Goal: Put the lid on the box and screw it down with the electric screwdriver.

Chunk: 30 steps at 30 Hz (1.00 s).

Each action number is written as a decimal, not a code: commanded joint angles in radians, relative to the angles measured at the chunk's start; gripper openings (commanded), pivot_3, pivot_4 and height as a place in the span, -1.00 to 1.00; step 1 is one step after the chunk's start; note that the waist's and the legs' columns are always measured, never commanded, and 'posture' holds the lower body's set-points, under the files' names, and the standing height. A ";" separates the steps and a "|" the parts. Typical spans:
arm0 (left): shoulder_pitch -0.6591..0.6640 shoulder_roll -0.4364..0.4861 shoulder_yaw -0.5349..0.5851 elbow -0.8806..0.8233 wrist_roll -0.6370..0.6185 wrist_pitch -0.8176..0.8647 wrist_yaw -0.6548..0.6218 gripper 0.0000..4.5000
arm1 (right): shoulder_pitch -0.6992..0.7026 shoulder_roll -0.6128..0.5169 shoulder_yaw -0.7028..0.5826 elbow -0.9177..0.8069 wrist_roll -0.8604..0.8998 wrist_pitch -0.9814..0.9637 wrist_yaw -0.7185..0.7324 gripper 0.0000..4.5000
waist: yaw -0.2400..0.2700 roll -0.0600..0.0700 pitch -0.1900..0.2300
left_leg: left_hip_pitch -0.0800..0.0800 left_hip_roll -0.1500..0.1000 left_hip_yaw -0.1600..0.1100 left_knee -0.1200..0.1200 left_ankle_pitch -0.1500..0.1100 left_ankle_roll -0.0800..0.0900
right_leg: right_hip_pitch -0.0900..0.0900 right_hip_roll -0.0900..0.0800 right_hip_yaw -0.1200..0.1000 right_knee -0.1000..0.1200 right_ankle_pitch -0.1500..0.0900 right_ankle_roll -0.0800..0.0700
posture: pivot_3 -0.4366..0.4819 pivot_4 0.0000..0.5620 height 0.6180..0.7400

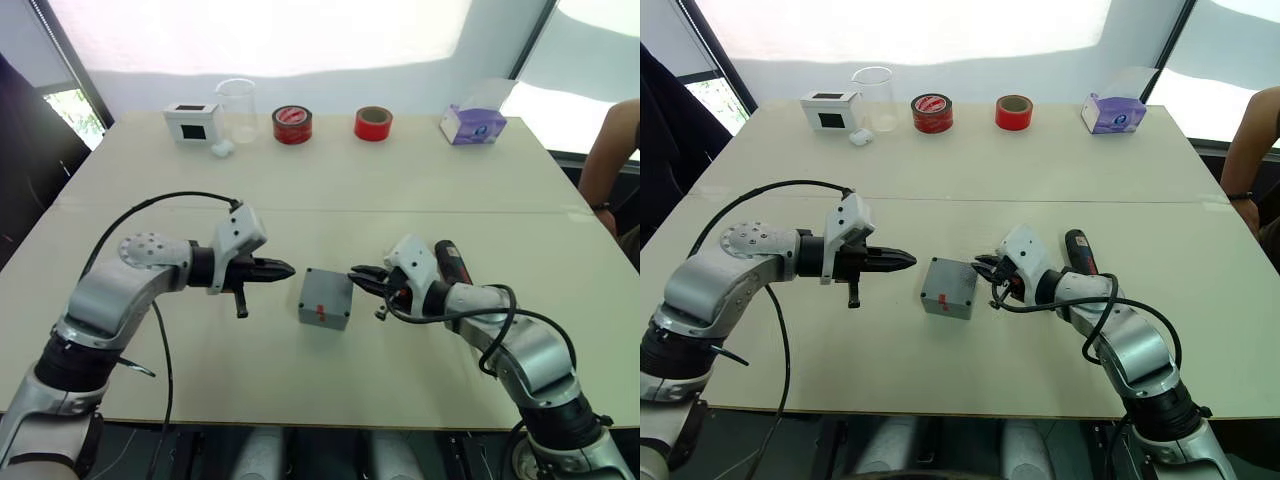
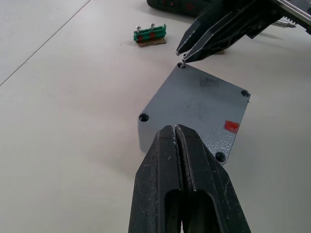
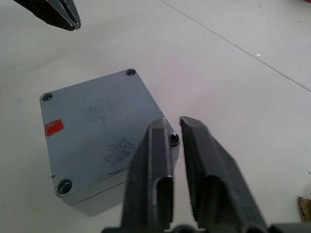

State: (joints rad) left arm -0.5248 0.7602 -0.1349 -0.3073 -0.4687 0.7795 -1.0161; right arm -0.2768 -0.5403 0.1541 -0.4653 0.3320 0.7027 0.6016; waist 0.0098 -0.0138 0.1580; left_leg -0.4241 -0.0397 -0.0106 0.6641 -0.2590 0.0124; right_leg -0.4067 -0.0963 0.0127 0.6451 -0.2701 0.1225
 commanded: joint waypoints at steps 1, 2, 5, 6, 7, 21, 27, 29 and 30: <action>-0.018 -0.002 0.013 -0.014 -0.006 -0.007 0.004 -1.00 | -0.007 -0.004 -0.013 -0.021 -0.003 -0.014 0.002 -0.05 | 0.000 0.000 0.000 | 0.000 0.000 0.000 0.000 0.000 0.000 | 0.000 0.000 0.000 0.000 0.000 0.000 | -0.05 -0.47 1.00; -0.018 -0.002 0.013 -0.012 -0.005 -0.009 0.003 -1.00 | -0.010 -0.002 -0.016 -0.021 -0.003 -0.012 0.000 0.13 | 0.000 0.000 0.000 | 0.000 0.000 0.000 0.000 0.000 0.000 | 0.000 0.000 0.000 0.000 0.000 0.000 | -0.05 -0.47 1.00; -0.020 -0.004 0.012 -0.009 -0.004 -0.011 0.003 -1.00 | -0.016 -0.006 -0.022 -0.021 -0.007 -0.010 -0.002 0.28 | 0.000 0.000 0.000 | 0.000 0.000 0.000 0.000 0.000 0.000 | 0.000 0.000 0.000 0.000 0.000 0.000 | -0.05 -0.47 1.00; -0.021 -0.006 0.011 -0.010 -0.004 -0.010 0.004 -1.00 | -0.017 -0.008 -0.026 -0.023 -0.004 -0.007 -0.001 0.28 | 0.000 0.000 0.000 | 0.000 0.000 0.000 0.000 0.000 0.000 | 0.000 0.000 0.000 0.000 0.000 0.000 | -0.05 -0.47 1.00; -0.025 -0.011 0.012 -0.008 -0.007 -0.011 0.004 -1.00 | -0.020 -0.007 -0.038 -0.027 0.006 0.001 -0.002 0.28 | 0.000 0.000 0.000 | 0.000 0.000 0.000 0.000 0.000 0.000 | 0.000 0.000 0.000 0.000 0.000 0.000 | -0.05 -0.47 1.00; -0.187 -0.073 -0.093 0.025 0.011 -0.095 -0.127 -1.00 | -0.249 -0.160 -0.411 0.029 0.274 0.501 -0.056 0.97 | 0.001 0.002 0.002 | -0.001 0.000 0.001 0.000 0.000 0.000 | 0.000 0.000 0.000 0.000 0.000 0.000 | -0.05 -0.47 1.00; -0.224 -0.033 -0.147 0.013 0.066 -0.175 -0.205 -1.00 | -0.376 -0.463 -0.289 0.165 0.287 0.750 0.042 0.97 | 0.001 0.002 0.002 | -0.001 0.000 0.001 -0.001 0.000 0.001 | -0.001 -0.001 0.000 -0.001 -0.001 -0.002 | -0.05 -0.47 1.00; -0.225 -0.027 -0.166 0.004 0.087 -0.198 -0.219 -1.00 | -0.369 -0.500 -0.275 0.208 0.305 0.777 0.078 0.97 | -0.001 0.002 0.002 | -0.001 0.001 0.001 -0.001 -0.001 0.001 | -0.001 -0.001 0.000 -0.002 -0.001 -0.002 | -0.05 -0.47 1.00; -0.225 -0.029 -0.171 -0.002 0.089 -0.203 -0.222 -1.00 | -0.374 -0.504 -0.277 0.232 0.327 0.833 0.091 0.97 | -0.002 0.002 0.002 | -0.001 0.000 0.002 -0.001 -0.001 0.001 | -0.001 -0.001 0.001 -0.002 -0.001 -0.002 | -0.05 -0.47 1.00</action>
State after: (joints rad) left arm -0.7343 0.7298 -0.3030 -0.2741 -0.3917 0.6033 -1.2262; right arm -0.6369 -1.0305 -0.1194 -0.2503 0.6250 1.4825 0.6612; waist 0.0080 -0.0117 0.1601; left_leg -0.4255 -0.0393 -0.0083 0.6633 -0.2599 0.0139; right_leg -0.4078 -0.0977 0.0134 0.6430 -0.2710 0.1208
